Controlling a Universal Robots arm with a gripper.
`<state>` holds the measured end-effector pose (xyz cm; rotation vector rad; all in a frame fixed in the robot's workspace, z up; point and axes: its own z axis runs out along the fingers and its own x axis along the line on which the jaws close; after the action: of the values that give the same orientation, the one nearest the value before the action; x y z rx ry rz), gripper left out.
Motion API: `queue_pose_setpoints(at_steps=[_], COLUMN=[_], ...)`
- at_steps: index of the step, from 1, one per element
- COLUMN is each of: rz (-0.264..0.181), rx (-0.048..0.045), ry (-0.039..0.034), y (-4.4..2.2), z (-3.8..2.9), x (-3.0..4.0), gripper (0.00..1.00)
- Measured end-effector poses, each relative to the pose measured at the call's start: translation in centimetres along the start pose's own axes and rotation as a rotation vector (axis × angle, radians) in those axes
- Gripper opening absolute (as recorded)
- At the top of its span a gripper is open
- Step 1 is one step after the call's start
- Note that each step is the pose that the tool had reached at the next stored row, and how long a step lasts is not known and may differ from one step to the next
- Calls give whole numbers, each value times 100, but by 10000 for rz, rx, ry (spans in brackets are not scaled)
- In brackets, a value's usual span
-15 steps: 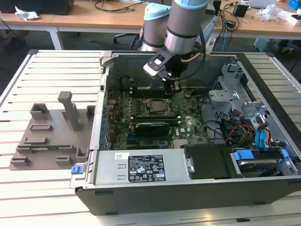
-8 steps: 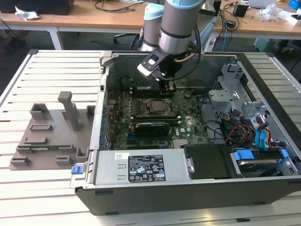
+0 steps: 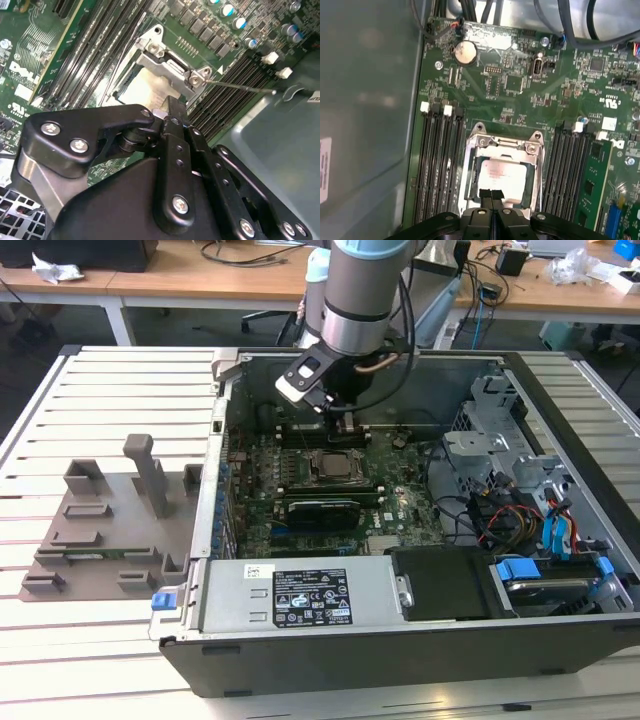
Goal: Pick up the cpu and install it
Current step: 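Close the cpu cover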
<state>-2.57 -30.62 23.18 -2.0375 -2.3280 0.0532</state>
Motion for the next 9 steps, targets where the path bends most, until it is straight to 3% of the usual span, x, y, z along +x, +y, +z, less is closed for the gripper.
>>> queue_pose_setpoints(at_steps=[9], rz=[0], rx=[-2], ry=[-1], y=[-190], z=[25], x=[25], gripper=[11])
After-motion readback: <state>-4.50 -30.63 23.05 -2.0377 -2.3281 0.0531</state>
